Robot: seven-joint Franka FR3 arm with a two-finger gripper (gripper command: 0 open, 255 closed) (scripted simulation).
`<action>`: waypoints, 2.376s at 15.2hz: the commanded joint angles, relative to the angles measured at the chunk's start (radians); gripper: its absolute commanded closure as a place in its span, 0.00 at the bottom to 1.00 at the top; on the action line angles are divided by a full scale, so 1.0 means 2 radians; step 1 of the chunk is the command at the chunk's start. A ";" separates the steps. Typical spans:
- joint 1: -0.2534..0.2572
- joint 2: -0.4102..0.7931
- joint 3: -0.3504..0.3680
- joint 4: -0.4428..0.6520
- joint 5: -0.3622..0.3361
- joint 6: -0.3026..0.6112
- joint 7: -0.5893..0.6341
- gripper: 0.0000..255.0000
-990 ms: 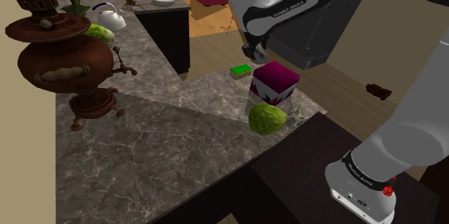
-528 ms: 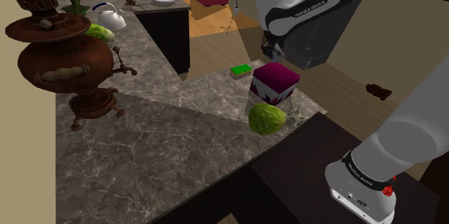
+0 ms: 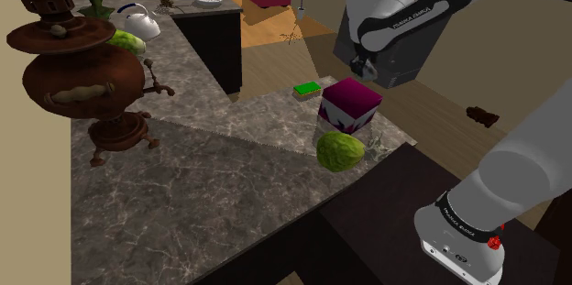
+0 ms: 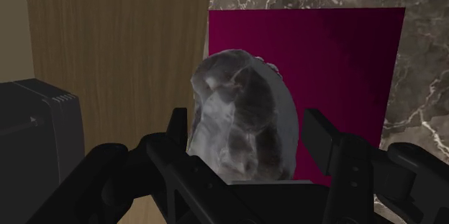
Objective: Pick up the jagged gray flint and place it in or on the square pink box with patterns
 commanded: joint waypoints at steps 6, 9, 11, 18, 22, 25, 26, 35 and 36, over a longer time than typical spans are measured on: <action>-0.002 0.031 -0.005 -0.010 -0.024 0.034 0.030 1.00; -0.002 0.046 -0.007 -0.012 -0.034 0.047 0.044 1.00; -0.002 0.056 -0.008 -0.013 -0.042 0.056 0.053 1.00; -0.002 0.061 -0.009 -0.013 -0.045 0.060 0.058 1.00; -0.002 0.061 -0.009 -0.013 -0.045 0.060 0.058 0.00; -0.002 0.061 -0.009 -0.013 -0.045 0.060 0.058 0.00; -0.002 0.061 -0.009 -0.013 -0.045 0.060 0.058 0.00; 0.012 0.020 0.009 -0.007 -0.010 0.010 0.038 0.00; 0.012 0.020 0.009 -0.007 -0.010 0.010 0.038 0.00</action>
